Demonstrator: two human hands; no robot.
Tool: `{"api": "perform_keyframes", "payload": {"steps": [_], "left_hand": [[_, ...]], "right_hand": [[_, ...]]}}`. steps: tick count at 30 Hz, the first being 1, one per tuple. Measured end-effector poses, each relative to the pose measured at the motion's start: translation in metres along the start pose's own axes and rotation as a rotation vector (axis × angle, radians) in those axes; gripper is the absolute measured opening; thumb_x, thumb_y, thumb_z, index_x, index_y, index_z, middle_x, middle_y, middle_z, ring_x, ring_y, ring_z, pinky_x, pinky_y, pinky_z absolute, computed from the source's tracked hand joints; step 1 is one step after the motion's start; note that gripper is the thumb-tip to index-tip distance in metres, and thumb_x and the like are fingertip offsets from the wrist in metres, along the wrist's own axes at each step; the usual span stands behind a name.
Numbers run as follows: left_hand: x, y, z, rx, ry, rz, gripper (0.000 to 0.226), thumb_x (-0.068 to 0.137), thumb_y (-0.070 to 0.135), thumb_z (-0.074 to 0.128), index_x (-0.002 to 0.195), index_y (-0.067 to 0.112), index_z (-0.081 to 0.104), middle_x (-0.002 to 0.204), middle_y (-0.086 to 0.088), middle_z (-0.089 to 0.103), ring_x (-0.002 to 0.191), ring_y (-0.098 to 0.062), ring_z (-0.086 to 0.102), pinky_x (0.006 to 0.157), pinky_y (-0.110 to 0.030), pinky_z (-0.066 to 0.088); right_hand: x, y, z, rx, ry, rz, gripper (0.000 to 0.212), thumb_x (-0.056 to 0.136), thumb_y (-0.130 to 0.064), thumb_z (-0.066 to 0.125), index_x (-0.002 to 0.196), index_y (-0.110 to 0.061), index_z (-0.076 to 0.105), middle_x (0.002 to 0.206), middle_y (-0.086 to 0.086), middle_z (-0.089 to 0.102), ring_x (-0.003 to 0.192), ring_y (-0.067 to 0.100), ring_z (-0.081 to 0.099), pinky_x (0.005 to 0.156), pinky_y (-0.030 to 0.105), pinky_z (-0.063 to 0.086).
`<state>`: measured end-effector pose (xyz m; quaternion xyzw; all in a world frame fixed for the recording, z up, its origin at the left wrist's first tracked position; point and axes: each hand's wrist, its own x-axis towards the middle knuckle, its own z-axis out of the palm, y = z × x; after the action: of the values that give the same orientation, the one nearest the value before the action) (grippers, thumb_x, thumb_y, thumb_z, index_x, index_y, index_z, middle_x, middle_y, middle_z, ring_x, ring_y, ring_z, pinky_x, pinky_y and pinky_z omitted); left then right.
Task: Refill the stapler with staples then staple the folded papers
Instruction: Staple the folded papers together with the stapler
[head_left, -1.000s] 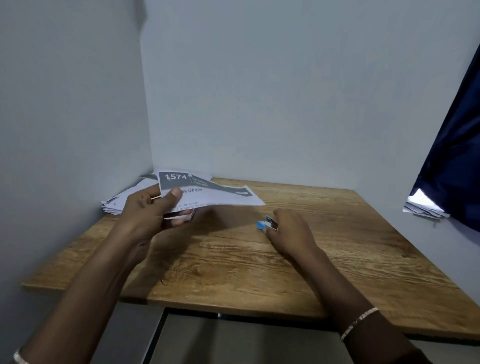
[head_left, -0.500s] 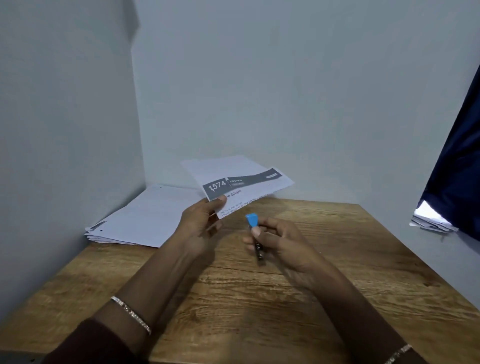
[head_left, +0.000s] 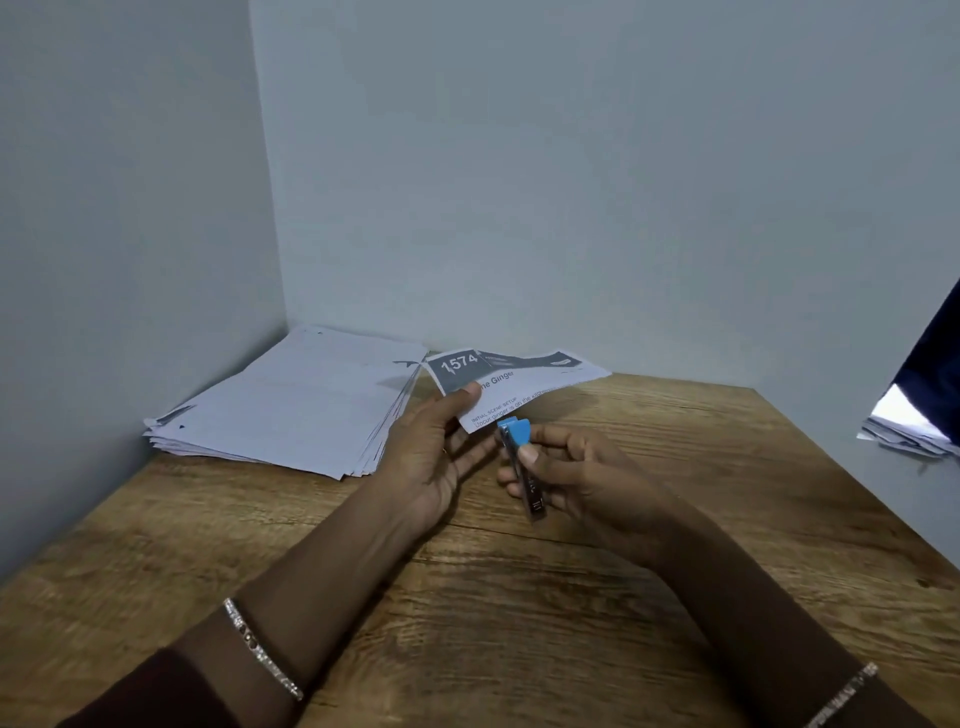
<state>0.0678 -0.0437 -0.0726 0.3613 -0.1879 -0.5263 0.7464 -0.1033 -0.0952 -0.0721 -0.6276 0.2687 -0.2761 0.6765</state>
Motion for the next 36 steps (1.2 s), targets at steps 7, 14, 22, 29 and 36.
{"api": "perform_keyframes", "payload": {"steps": [7, 14, 22, 29, 36], "left_hand": [[0.0011, -0.0052, -0.0002, 0.045, -0.060, 0.043, 0.025, 0.087, 0.008, 0.072, 0.112, 0.006, 0.072, 0.103, -0.014, 0.078, 0.085, -0.021, 0.076, 0.068, -0.037, 0.064], [0.0026, -0.0077, -0.0012, 0.129, -0.084, 0.203, 0.020, 0.086, 0.008, 0.074, 0.106, 0.005, 0.076, 0.105, -0.016, 0.078, 0.091, -0.029, 0.076, 0.071, -0.037, 0.062], [0.0025, -0.0085, -0.0036, 0.186, -0.122, 0.321, 0.024, 0.091, 0.011, 0.072, 0.114, 0.005, 0.071, 0.109, -0.014, 0.078, 0.101, -0.033, 0.074, 0.072, -0.039, 0.062], [-0.0008, -0.0098, -0.0025, 0.220, -0.193, 0.405, 0.024, 0.091, 0.015, 0.072, 0.115, 0.012, 0.071, 0.113, -0.016, 0.076, 0.108, -0.036, 0.072, 0.086, -0.050, 0.059], [-0.0014, -0.0081, -0.0033, 0.216, -0.179, 0.385, 0.026, 0.090, 0.013, 0.073, 0.115, 0.008, 0.071, 0.112, -0.018, 0.076, 0.105, -0.037, 0.072, 0.082, -0.046, 0.060]], "right_hand": [[0.0058, 0.0062, 0.0049, 0.055, -0.039, -0.087, 0.033, 0.087, -0.021, 0.068, 0.118, -0.010, 0.072, 0.105, 0.013, 0.071, 0.100, 0.027, 0.061, 0.099, 0.040, 0.049], [0.0065, 0.0090, 0.0031, 0.107, -0.051, -0.135, 0.029, 0.088, -0.021, 0.070, 0.114, -0.011, 0.074, 0.106, 0.010, 0.074, 0.097, 0.020, 0.068, 0.094, 0.032, 0.056], [0.0054, 0.0065, 0.0038, 0.165, -0.074, -0.116, 0.037, 0.091, -0.013, 0.066, 0.124, 0.003, 0.065, 0.109, 0.013, 0.071, 0.096, 0.019, 0.069, 0.095, 0.035, 0.056], [0.0044, 0.0037, 0.0045, 0.188, -0.052, -0.106, 0.038, 0.088, -0.017, 0.067, 0.120, 0.004, 0.066, 0.106, 0.014, 0.072, 0.093, 0.019, 0.069, 0.090, 0.034, 0.058], [0.0049, 0.0022, 0.0030, 0.270, -0.051, -0.103, 0.037, 0.088, -0.020, 0.065, 0.115, 0.005, 0.067, 0.104, 0.018, 0.074, 0.090, 0.019, 0.072, 0.082, 0.034, 0.060]]}}
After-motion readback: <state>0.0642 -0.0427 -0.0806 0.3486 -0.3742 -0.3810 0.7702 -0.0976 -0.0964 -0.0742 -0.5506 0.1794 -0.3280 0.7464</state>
